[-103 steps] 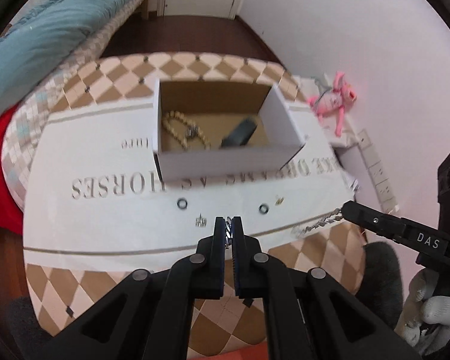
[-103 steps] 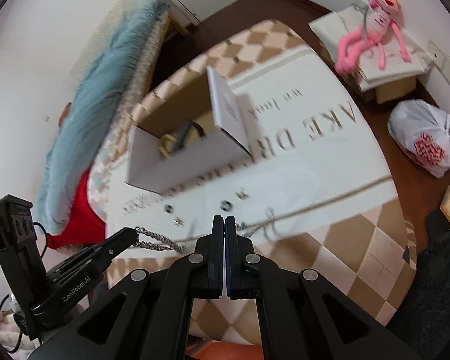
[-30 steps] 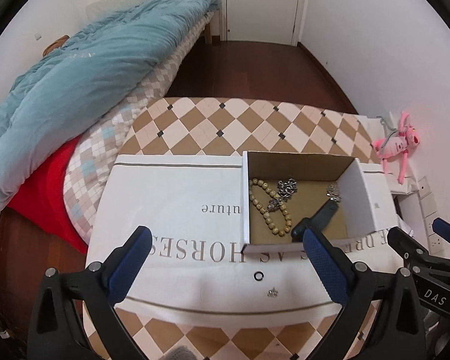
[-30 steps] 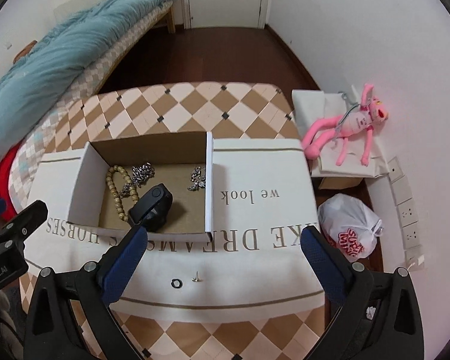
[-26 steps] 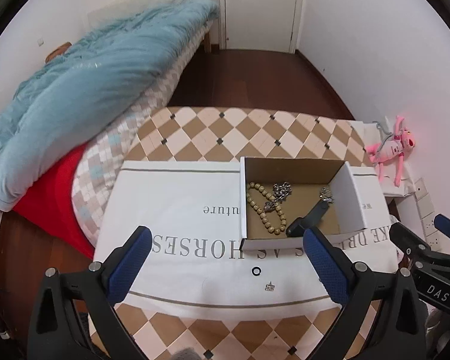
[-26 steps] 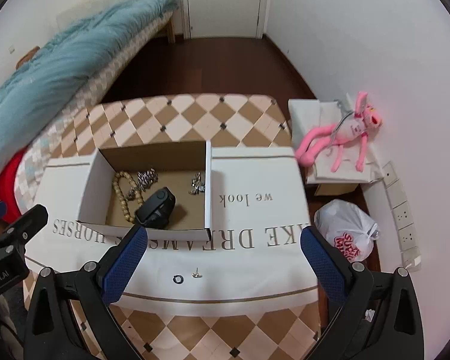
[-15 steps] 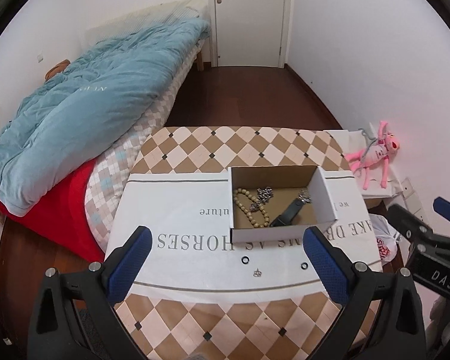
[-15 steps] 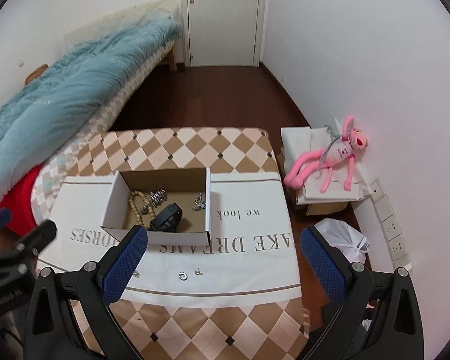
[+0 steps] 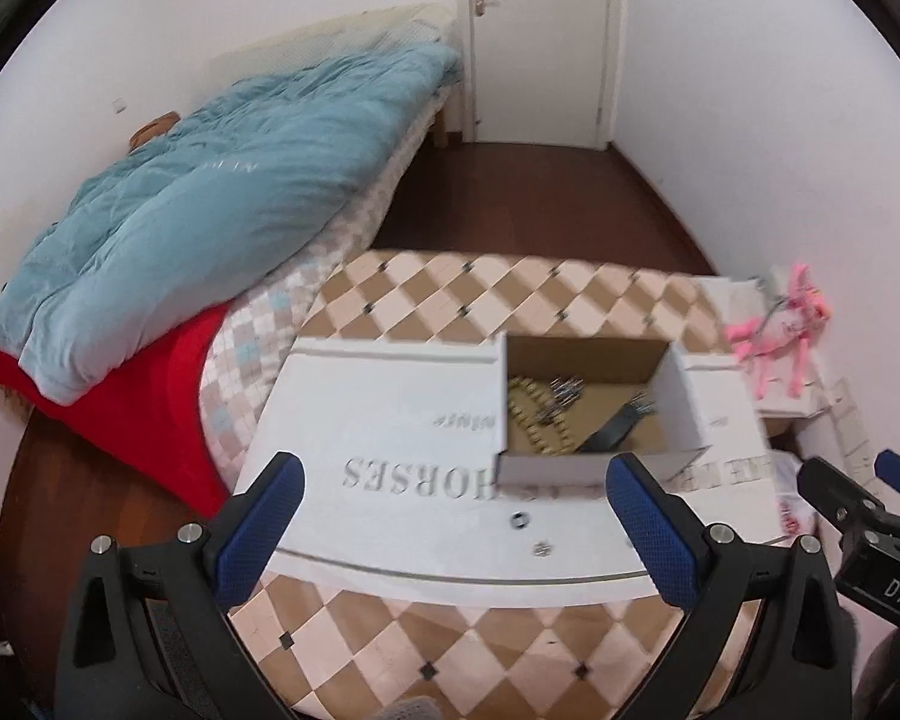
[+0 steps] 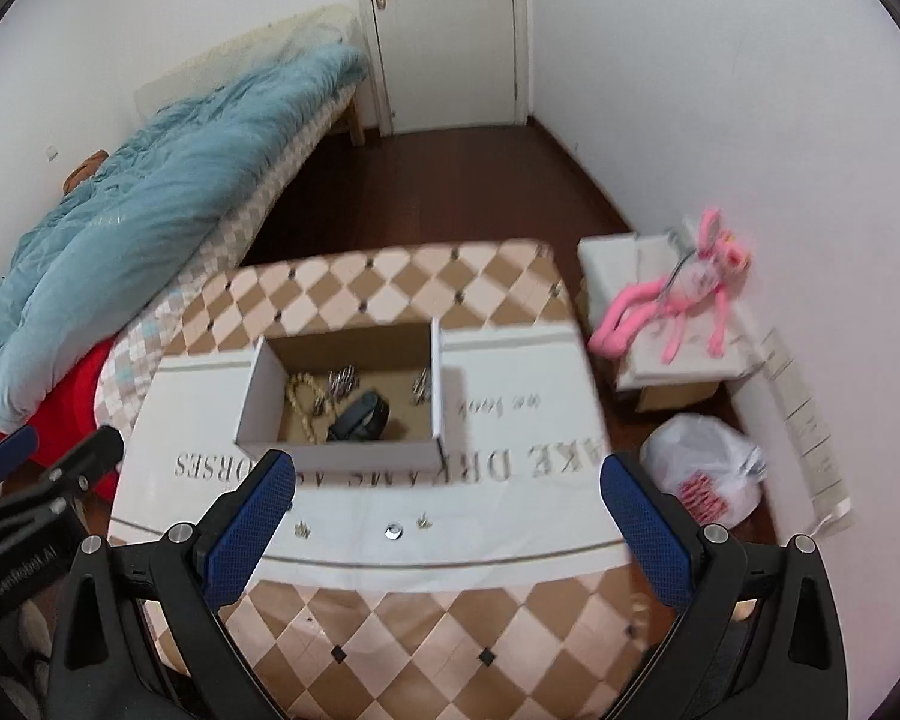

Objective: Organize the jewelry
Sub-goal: 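Lower the right gripper onto a small gold earring and close it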

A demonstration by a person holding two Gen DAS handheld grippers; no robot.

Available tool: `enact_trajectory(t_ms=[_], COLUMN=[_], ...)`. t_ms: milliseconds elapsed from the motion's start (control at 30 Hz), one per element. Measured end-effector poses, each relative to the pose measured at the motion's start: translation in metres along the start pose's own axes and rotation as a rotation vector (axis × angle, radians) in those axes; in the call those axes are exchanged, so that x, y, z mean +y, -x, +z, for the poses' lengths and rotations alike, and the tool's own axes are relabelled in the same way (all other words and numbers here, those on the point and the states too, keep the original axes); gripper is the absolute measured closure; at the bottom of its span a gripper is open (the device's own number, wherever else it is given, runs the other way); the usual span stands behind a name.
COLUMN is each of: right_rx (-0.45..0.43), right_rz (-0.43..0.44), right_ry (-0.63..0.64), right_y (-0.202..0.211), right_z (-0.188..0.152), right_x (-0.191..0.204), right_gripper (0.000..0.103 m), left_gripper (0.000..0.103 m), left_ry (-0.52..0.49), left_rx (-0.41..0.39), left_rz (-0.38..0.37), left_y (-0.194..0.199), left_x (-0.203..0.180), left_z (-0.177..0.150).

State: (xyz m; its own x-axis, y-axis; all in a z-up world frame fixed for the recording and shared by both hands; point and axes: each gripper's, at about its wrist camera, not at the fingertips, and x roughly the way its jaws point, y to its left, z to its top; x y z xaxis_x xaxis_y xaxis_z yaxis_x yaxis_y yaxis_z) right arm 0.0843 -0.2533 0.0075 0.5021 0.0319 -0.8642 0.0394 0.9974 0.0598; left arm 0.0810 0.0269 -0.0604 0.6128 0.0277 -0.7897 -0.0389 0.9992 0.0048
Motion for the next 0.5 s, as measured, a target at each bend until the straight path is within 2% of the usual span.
enact_trajectory(t_ms=[33,100,167,233,267,300,500], right_rx=[0.025,0.083,0.155,0.192,0.205,0.216,0.243], right_rz=[0.013,0.041,0.085,0.112,0.106,0.102,0.133], right_ry=[-0.004,-0.013,-0.037,-0.078,-0.096,-0.106,-0.132], right_y=[-0.012,-0.038,-0.069,-0.089,-0.102,-0.112,-0.148], right_z=[-0.005,-0.019,-0.036,-0.049,-0.057,-0.063,-0.08], right_x=[-0.001,-0.002,-0.005,-0.011,-0.015,-0.018,-0.025], right_gripper=[0.007,0.032,0.044,0.052,0.06,0.063,0.064], left_gripper=[0.0,0.0,0.0,0.0,0.0,0.0,0.0], left_ry=[0.002,0.01,0.018,0.01,0.005,0.002,0.008], left_rx=[0.02,0.064,0.127,0.186,0.198,0.217,0.287], left_rz=[0.009,0.02,0.009,0.032,0.04,0.049,0.045], left_y=[-0.012,-0.029,-0.05,-0.069,-0.075,-0.082,-0.109], left_x=[0.003,0.01,0.015,0.017,0.018,0.018,0.014], left_z=[-0.008,-0.02,-0.035,-0.05,-0.055,-0.061,-0.079])
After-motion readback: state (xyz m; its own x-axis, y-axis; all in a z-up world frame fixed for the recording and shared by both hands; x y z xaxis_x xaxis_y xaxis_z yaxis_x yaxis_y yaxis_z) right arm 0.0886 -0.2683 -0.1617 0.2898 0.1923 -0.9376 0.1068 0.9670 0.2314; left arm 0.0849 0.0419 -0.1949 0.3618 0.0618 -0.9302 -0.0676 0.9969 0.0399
